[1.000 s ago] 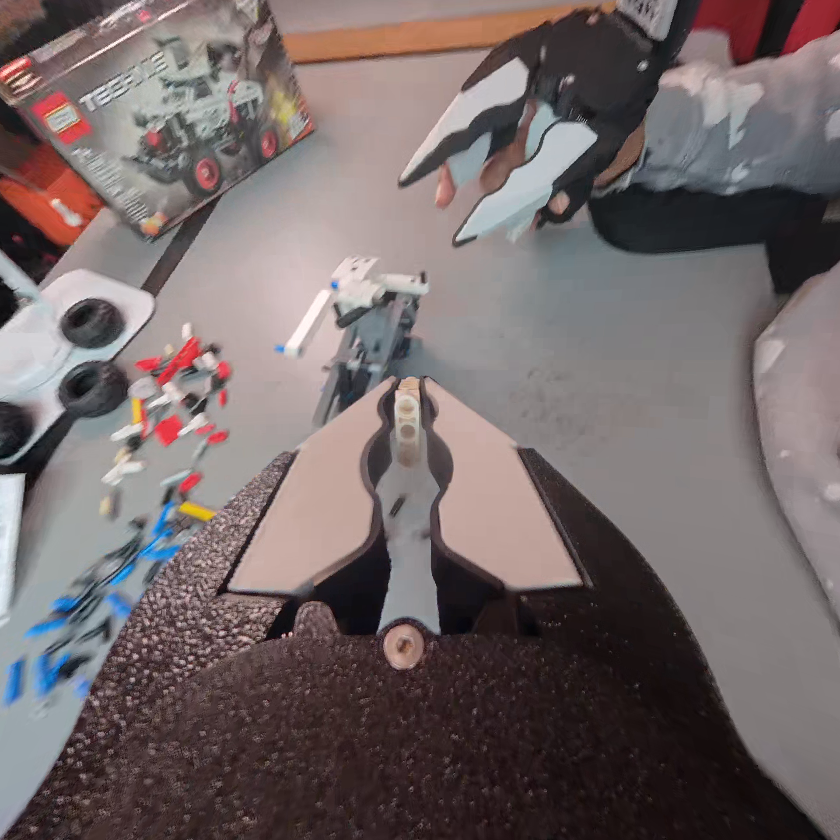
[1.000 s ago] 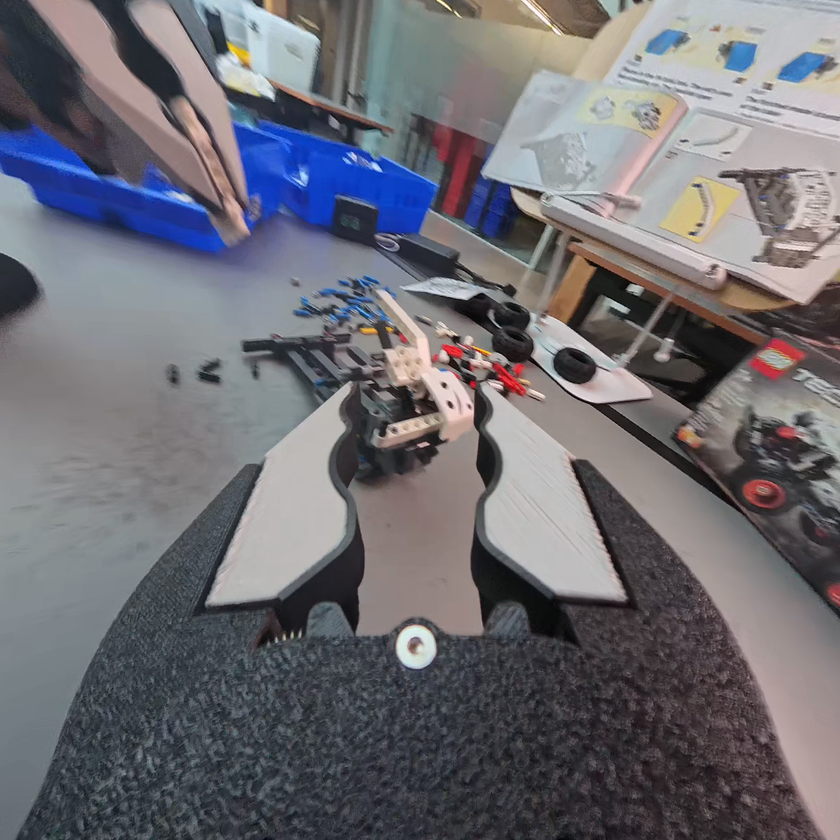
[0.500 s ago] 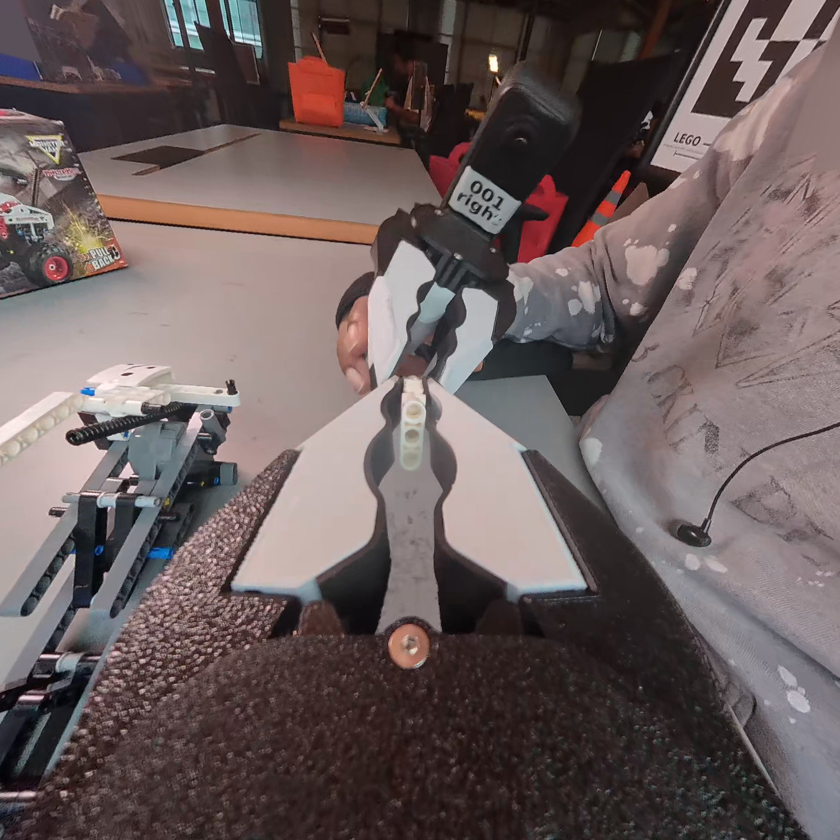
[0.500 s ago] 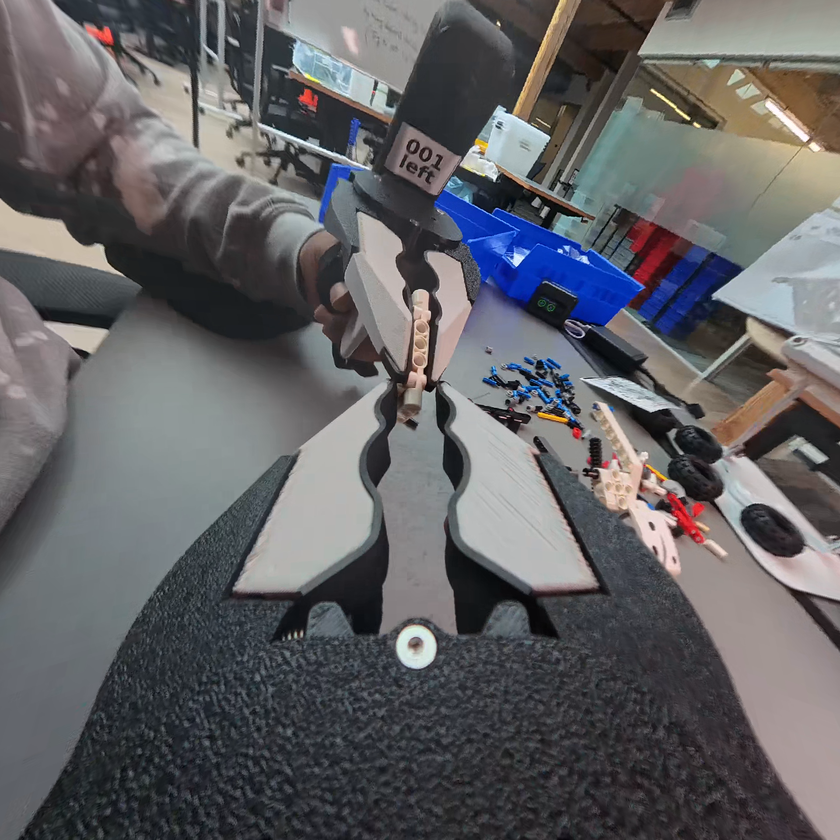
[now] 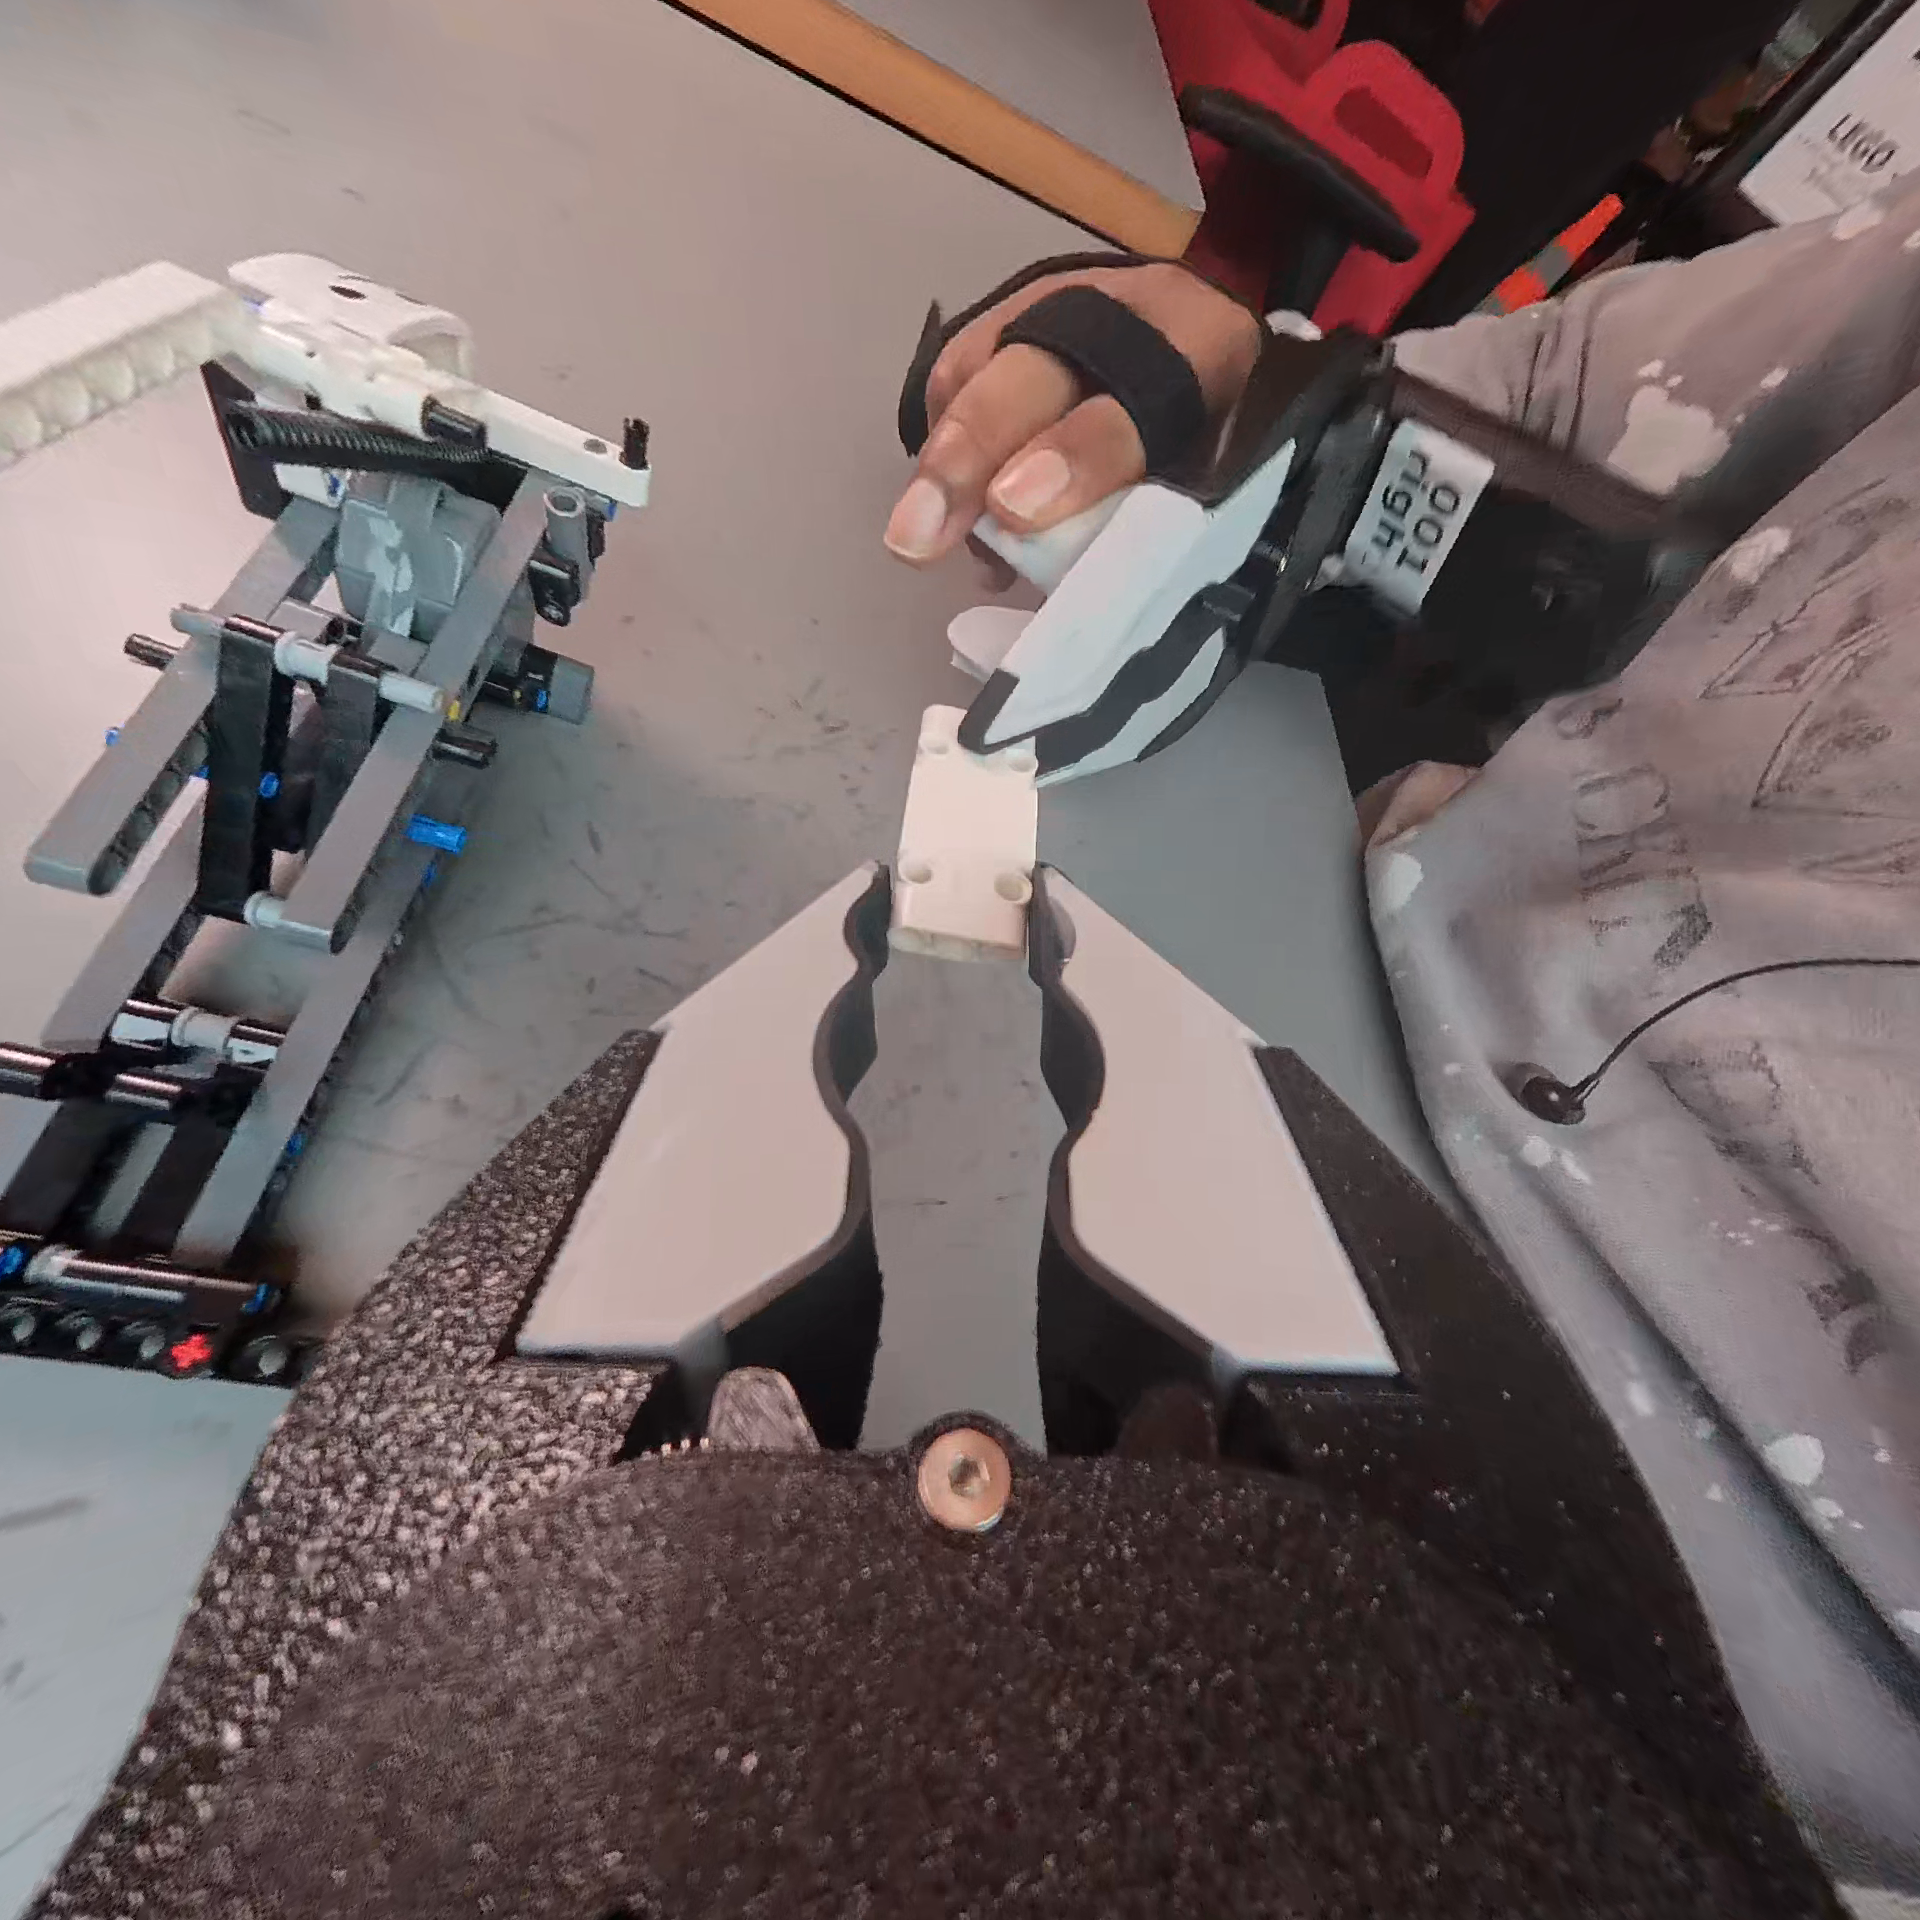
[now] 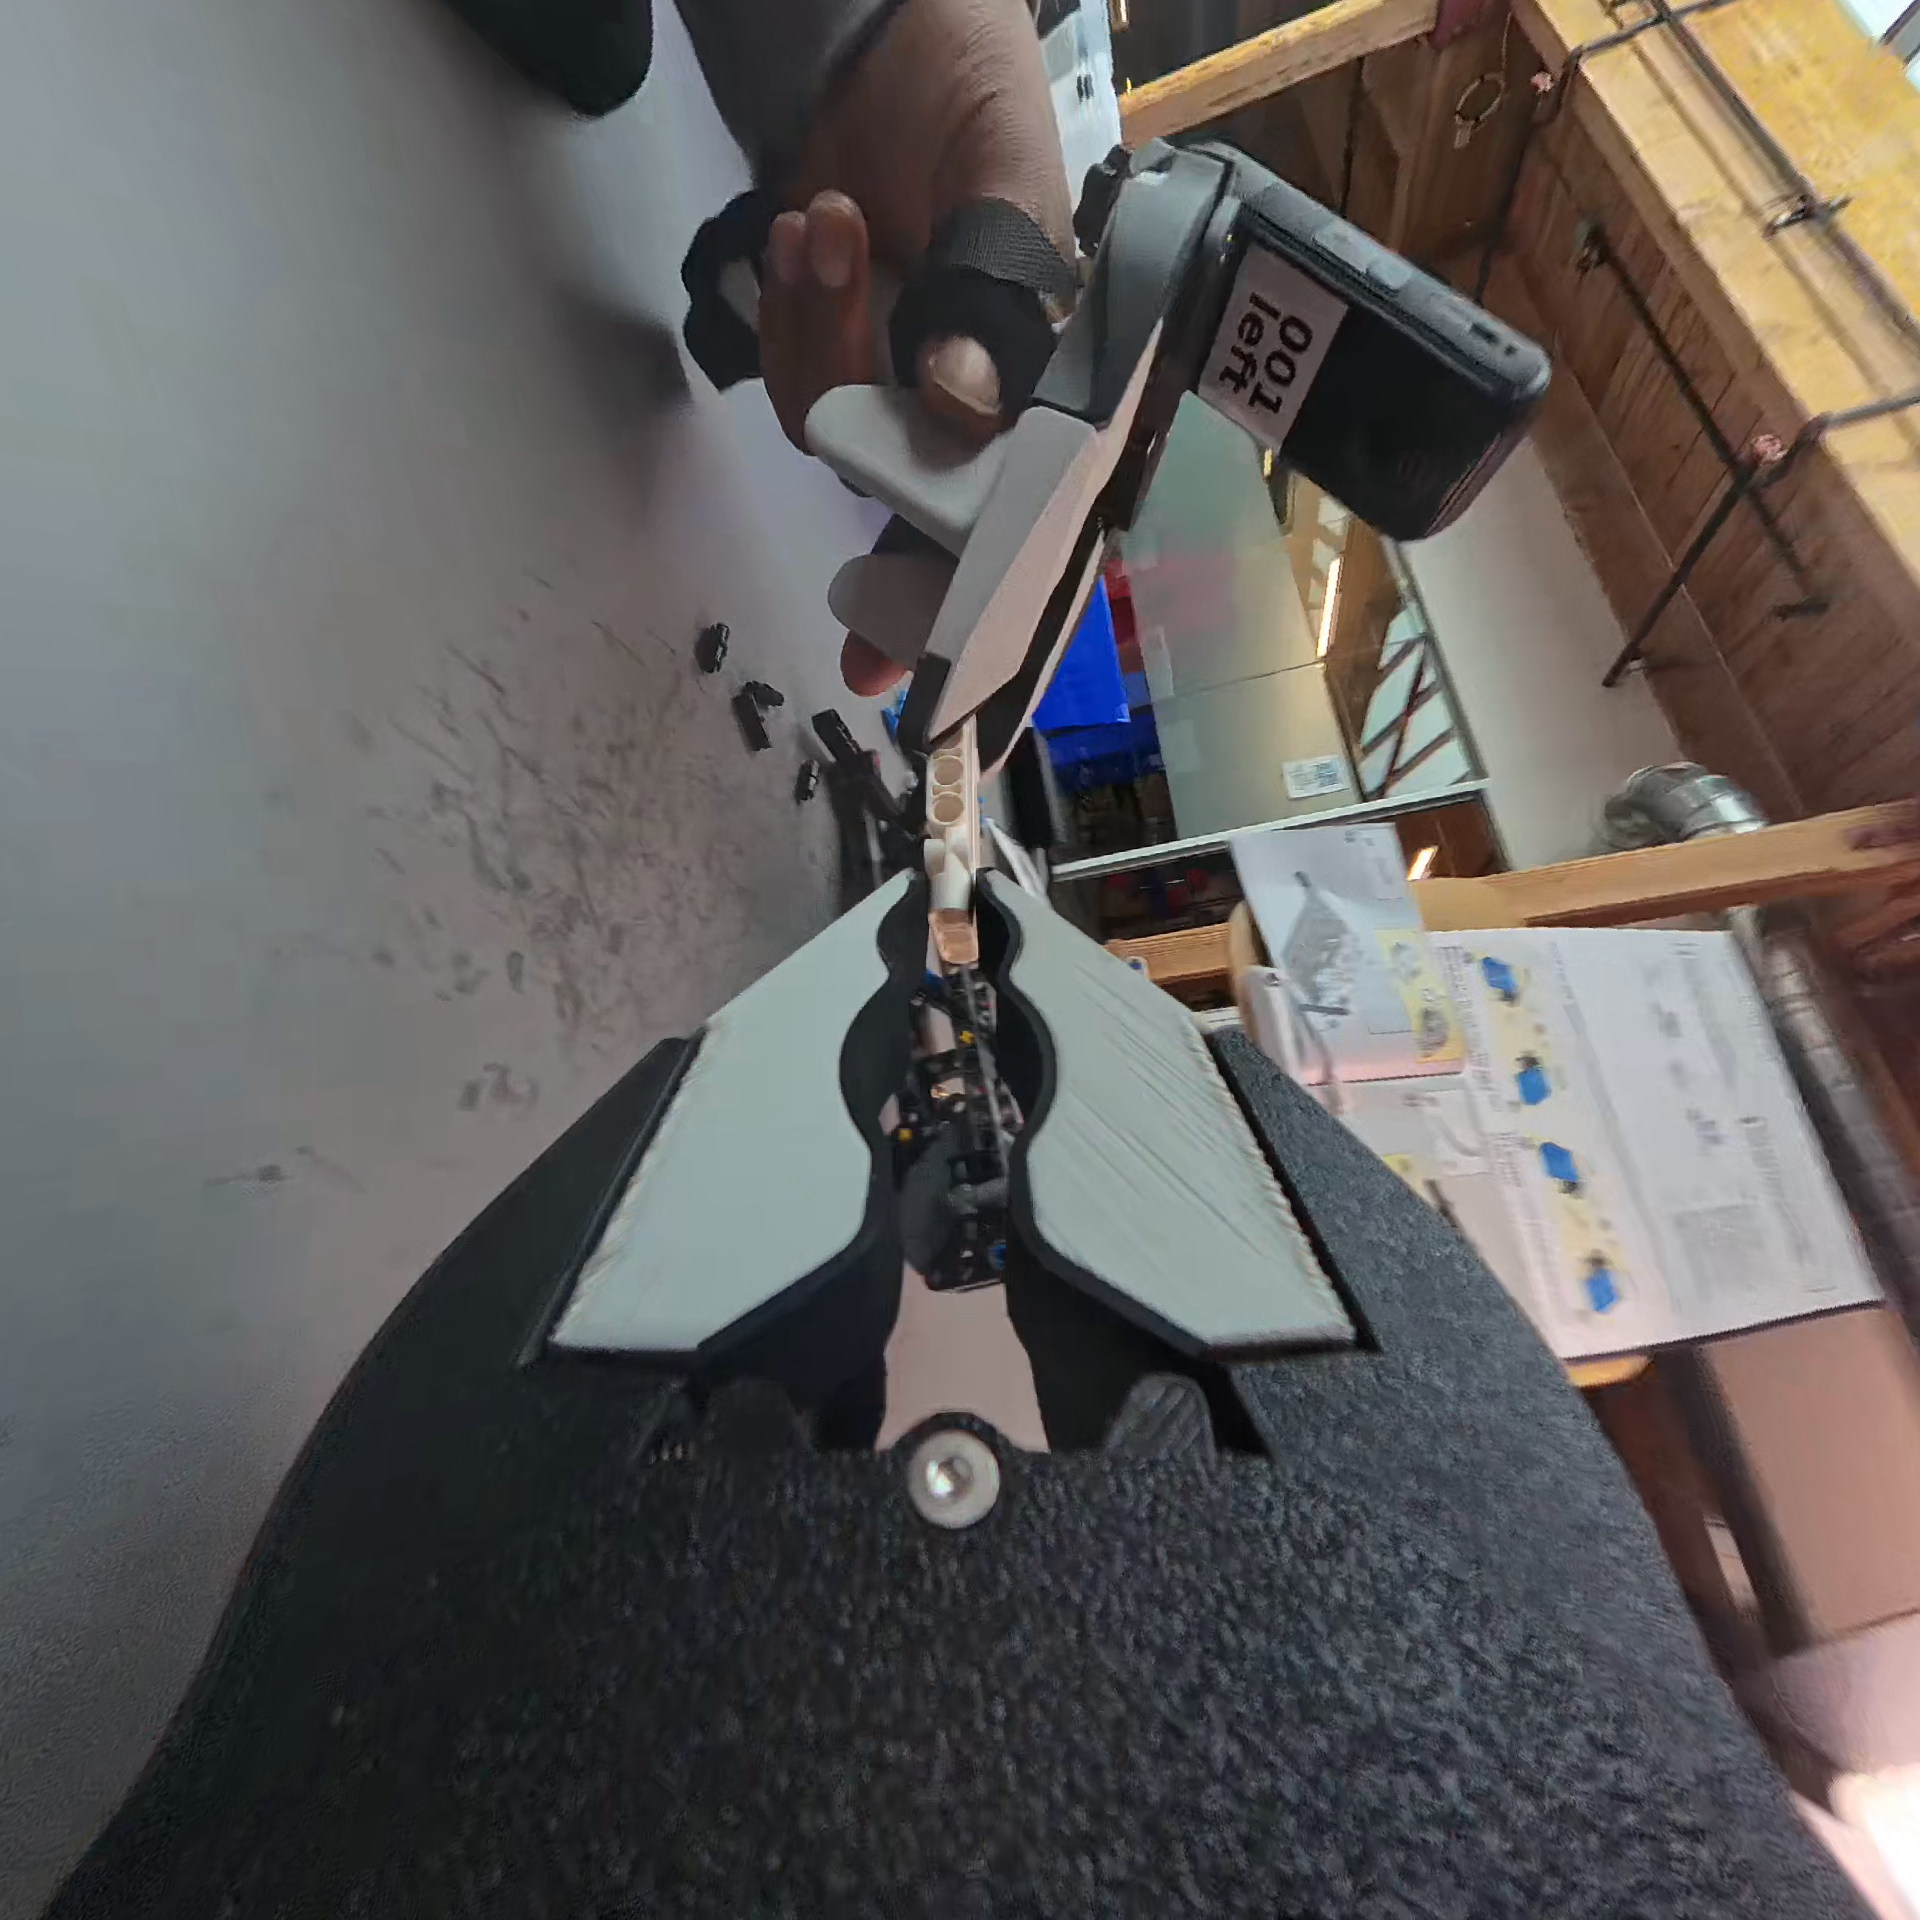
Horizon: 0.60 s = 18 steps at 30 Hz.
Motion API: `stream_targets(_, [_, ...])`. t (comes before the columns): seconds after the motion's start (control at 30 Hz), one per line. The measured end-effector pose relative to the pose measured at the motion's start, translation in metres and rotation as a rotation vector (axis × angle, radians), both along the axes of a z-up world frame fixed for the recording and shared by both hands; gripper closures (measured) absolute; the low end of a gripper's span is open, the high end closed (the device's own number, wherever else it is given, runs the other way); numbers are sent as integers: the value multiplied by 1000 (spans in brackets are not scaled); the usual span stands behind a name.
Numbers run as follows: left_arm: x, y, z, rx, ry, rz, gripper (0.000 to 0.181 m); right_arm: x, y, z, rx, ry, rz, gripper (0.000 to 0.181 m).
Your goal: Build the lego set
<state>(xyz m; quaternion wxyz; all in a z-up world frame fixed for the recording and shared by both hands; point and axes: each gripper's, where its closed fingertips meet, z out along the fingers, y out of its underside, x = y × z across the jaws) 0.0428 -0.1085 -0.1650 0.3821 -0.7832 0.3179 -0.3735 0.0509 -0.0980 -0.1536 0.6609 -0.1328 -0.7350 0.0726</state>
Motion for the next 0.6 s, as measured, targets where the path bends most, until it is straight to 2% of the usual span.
stream_targets(0.07, [-5,-2,-9,122,143,-39,155,3,-4,-8,-298,-105,47,161])
stream_targets(0.1, [-8,-2,-12,180,205,-46,155,6,-6,-9,-491,-163,70,147])
stream_targets(0.17, [-2,-9,-12,236,217,-108,155,13,-13,-13,-833,-323,109,129])
stream_targets(0.2, [5,-13,-12,256,207,-142,155,15,-14,-19,-912,-395,91,125])
stream_targets(0.27, [12,-16,-18,270,229,-180,155,15,-17,-33,-888,-488,52,128])
stream_targets(0.3, [13,-17,-25,254,255,-189,155,15,-19,-36,-853,-504,40,146])
stream_targets(0.33, [12,-16,-31,234,278,-191,155,15,-24,-37,-823,-513,48,155])
stream_targets(0.43, [7,-7,-35,177,262,-131,154,15,-15,-40,-792,-514,-29,155])
stream_targets(0.5, [1,3,-36,150,283,-58,156,15,-3,-44,-803,-527,-131,156])
stream_targets(0.6, [-3,7,-44,121,336,-5,165,18,5,-55,-897,-581,-290,156])
